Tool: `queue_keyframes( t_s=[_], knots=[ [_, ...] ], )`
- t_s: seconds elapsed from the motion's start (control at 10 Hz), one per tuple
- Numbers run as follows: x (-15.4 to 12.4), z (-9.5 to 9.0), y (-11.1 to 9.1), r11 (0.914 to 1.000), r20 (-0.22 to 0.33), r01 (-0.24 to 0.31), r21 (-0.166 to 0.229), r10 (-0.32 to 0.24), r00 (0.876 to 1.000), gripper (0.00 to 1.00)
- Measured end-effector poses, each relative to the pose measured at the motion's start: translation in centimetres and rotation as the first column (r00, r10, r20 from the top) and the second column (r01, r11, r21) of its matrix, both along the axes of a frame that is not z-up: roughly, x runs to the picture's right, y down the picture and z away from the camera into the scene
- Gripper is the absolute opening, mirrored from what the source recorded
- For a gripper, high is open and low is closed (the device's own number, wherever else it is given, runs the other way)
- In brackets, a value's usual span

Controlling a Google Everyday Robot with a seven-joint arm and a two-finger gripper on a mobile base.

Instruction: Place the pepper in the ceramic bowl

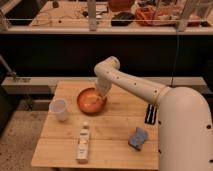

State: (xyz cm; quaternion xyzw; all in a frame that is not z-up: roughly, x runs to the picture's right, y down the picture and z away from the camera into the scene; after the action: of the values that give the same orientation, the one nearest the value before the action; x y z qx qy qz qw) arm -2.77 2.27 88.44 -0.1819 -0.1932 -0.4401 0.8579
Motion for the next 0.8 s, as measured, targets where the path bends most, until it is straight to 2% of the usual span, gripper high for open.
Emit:
queue_keyframes(
  t_s=[0.8],
  knots=[
    [-0.13, 0.2, -0.19, 1.0, 0.011, 0.008, 0.004, -0.008, 1.0, 0.0]
  ],
)
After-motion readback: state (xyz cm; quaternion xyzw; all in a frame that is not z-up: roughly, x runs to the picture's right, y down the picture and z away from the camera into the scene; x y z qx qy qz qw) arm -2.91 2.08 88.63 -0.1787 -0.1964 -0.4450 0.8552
